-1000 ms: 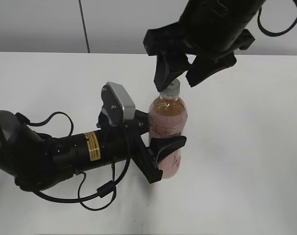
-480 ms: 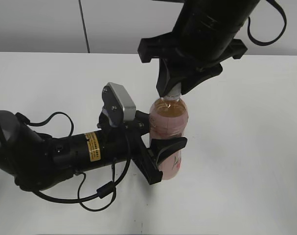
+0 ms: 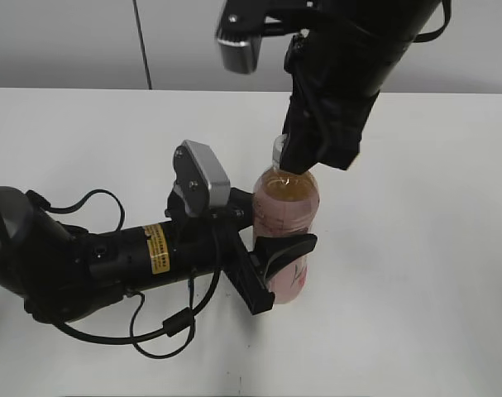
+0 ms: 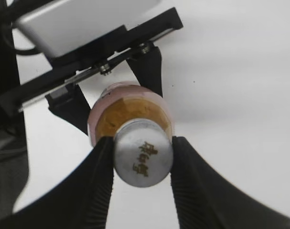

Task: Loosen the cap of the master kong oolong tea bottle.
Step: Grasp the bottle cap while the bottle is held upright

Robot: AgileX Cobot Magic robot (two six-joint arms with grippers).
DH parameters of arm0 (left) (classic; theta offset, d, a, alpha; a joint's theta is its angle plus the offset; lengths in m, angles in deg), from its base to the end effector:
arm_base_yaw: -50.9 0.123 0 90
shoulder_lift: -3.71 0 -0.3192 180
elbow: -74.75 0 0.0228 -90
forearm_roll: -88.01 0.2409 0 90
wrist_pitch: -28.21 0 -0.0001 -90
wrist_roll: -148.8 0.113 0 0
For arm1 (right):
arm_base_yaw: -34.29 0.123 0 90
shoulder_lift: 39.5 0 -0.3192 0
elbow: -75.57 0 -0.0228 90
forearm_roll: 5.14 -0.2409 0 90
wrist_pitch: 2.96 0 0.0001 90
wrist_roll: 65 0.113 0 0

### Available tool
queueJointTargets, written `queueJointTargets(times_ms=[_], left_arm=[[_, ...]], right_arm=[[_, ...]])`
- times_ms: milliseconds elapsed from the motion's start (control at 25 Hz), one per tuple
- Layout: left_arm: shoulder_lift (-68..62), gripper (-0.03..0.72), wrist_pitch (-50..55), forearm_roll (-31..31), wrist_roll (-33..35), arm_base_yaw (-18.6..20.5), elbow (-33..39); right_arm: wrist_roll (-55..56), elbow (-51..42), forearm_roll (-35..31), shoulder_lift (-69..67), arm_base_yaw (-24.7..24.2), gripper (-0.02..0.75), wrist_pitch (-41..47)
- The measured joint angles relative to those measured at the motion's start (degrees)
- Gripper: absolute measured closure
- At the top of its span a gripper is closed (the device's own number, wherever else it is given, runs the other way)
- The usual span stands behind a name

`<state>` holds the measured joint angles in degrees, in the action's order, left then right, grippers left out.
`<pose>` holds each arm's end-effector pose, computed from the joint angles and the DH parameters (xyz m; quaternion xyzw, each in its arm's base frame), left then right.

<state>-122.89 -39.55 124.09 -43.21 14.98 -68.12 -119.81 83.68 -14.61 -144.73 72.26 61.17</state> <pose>0.2658 -0.2686 0.1369 0.4192 0.6333 -0.3814 0.5269 0.2752 0.2360 0.3181 -0.6958 0.6952 0.0545 0.1722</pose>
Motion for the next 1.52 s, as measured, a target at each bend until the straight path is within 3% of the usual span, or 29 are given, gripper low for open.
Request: queueJointTargets(times_ms=[160, 400, 480, 600, 680, 880, 1120, 1200, 1520], left_arm=[[0.0, 0.306, -0.1, 0.2, 0.3, 0.0, 0.0], [0.0, 0.306, -0.1, 0.2, 0.3, 0.0, 0.0], [0.0, 0.306, -0.1, 0.2, 0.0, 0.0, 0.0], [0.0, 0.306, -0.1, 0.1, -0.2, 0.0, 0.0], [0.0, 0.306, 0.0, 0.1, -0.2, 0.0, 0.0], [0.0, 0.306, 0.0, 0.1, -0.3, 0.0, 0.0], [0.0, 0.306, 0.0, 0.1, -0.4, 0.0, 0.0], [0.0, 0.306, 0.0, 0.1, -0.4, 0.0, 0.0], [0.0, 0.306, 0.0, 0.1, -0.4, 0.0, 0.0]], right_arm=[[-17.5, 0.0, 0.1, 0.1, -0.1, 0.461, 0.2], [-19.7, 0.0, 0.1, 0.1, -0.1, 0.459, 0.2], [-17.5, 0.0, 0.3, 0.1, -0.1, 0.397, 0.2], [-10.7, -0.1, 0.6, 0.0, -0.1, 0.225, 0.1], [-7.4, -0.1, 0.7, 0.2, -0.1, 0.171, 0.1], [5.8, 0.9, -1.8, 2.5, -0.1, 0.17, -0.1], [48.5, 2.1, -1.5, 4.3, -0.1, 0.17, 0.7], [58.1, 2.1, -1.2, 4.0, -0.1, 0.17, 1.8], [68.1, 2.1, -1.2, 0.9, 0.0, 0.17, 3.7]])
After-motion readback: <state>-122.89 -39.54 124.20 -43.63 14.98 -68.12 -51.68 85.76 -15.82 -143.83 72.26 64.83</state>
